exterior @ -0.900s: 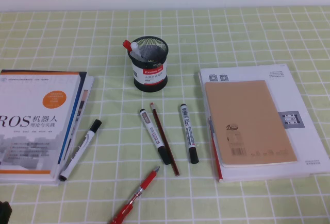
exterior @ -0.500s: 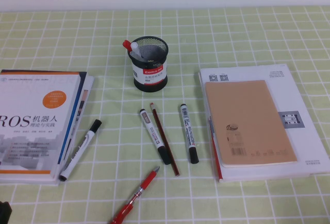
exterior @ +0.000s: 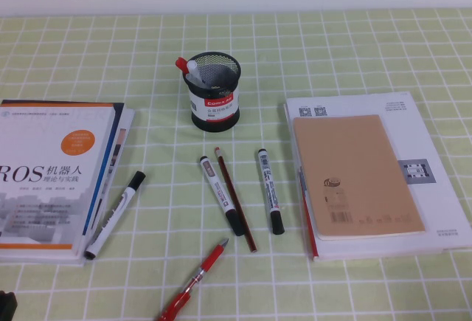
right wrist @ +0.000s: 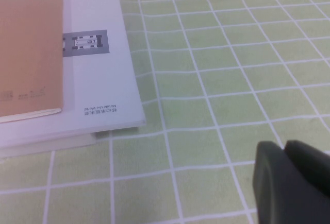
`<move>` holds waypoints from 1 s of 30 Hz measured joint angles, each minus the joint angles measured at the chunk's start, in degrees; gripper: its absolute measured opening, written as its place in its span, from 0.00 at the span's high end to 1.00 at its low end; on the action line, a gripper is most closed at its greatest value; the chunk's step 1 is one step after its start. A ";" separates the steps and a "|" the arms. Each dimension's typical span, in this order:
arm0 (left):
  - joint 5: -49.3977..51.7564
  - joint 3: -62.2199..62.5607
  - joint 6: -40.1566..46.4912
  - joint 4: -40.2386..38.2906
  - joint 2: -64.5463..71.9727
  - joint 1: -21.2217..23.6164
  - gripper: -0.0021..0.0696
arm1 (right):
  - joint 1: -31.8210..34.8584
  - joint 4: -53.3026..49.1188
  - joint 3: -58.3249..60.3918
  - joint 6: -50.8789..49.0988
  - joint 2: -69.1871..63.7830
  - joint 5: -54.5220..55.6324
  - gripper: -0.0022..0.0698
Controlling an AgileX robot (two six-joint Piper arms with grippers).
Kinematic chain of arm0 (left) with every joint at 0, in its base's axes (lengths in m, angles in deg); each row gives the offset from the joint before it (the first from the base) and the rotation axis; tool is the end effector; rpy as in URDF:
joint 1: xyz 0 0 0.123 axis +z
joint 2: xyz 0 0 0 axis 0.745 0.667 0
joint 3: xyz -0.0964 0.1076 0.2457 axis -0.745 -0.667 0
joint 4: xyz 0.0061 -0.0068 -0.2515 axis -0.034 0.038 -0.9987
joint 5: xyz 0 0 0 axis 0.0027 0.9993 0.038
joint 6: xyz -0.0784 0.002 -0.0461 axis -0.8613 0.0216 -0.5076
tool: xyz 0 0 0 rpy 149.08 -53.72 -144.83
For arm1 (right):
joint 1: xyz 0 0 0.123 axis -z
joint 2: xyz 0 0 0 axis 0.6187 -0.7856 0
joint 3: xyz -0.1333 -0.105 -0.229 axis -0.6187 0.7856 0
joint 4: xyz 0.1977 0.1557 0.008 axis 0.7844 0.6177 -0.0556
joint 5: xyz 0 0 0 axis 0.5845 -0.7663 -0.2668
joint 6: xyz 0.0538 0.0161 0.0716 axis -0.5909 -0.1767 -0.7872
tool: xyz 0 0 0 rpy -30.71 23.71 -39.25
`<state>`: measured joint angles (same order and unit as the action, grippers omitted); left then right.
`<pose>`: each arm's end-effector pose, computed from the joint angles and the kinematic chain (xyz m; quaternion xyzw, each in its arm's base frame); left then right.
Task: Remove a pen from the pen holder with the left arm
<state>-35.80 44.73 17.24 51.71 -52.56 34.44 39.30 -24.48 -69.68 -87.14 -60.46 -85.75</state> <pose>0.0512 -0.0103 0.1715 0.1067 0.7983 -0.0484 0.5907 0.0486 -0.0075 0.1728 0.0588 0.8235 -0.0144 0.5641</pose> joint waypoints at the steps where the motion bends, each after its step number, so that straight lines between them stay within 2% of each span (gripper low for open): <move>1: 0.10 0.00 0.10 0.00 0.00 0.00 0.97 | 0.00 0.00 0.00 0.00 0.00 0.00 0.99; 20: -0.24 0.00 0.21 -1.25 0.00 0.00 0.97 | 0.00 0.00 0.00 0.00 0.00 0.00 0.99; 30: -11.18 0.00 0.21 -4.65 0.00 0.00 0.97 | 0.00 0.00 0.00 0.00 0.00 0.00 0.99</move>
<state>-46.98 44.73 17.45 47.06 -52.56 34.44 39.30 -24.48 -69.68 -87.14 -60.46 -85.75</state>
